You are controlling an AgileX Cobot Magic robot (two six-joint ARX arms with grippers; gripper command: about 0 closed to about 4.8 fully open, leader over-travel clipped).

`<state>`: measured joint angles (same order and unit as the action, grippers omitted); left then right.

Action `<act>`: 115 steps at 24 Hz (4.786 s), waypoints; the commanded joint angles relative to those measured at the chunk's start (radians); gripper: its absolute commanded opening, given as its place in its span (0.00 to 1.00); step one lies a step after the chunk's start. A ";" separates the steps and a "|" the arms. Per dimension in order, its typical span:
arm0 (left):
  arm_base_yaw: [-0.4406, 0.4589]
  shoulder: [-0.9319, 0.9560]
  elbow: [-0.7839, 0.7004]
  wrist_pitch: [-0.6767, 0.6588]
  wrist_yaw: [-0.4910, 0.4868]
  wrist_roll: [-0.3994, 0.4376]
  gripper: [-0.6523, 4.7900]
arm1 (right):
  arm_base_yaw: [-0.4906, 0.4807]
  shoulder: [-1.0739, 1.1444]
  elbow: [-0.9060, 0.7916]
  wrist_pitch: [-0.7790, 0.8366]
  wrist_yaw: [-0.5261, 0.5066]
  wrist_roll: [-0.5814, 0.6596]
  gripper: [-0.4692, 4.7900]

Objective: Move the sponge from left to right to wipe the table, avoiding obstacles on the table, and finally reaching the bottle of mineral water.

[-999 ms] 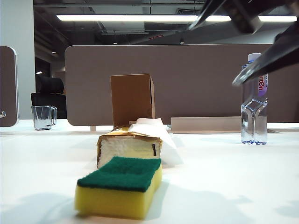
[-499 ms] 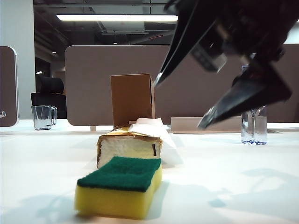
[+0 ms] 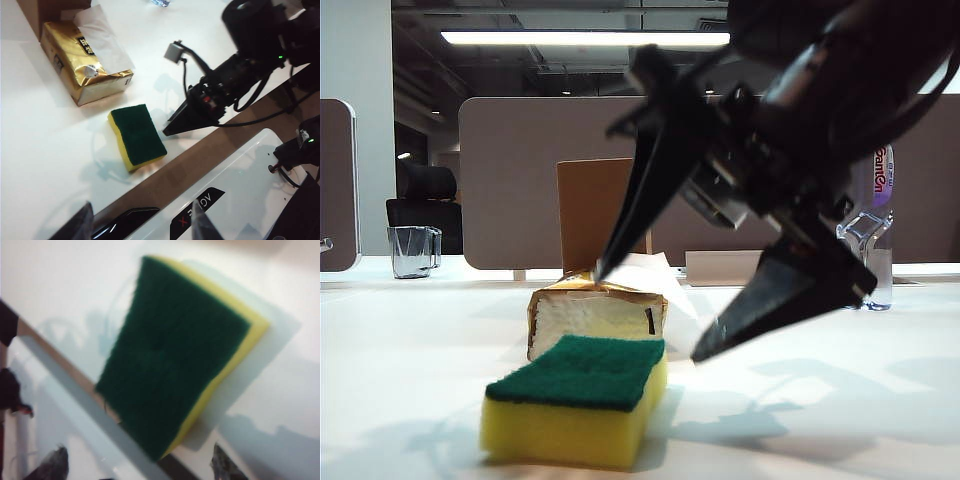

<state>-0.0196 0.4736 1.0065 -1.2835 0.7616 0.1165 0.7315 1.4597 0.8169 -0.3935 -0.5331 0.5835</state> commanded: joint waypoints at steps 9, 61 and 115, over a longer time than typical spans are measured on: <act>-0.016 -0.001 0.003 0.001 0.014 0.006 0.58 | 0.007 0.090 0.003 0.116 0.040 0.045 0.80; -0.016 -0.026 0.003 -0.002 0.013 0.006 0.57 | 0.049 0.237 0.003 0.101 0.226 0.043 0.08; -0.016 -0.025 0.046 0.016 0.006 0.006 0.57 | -0.616 -0.116 -0.186 -0.267 0.359 -0.436 0.08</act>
<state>-0.0345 0.4488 1.0485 -1.2758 0.7597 0.1162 0.1448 1.3376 0.6430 -0.6056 -0.2909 0.1799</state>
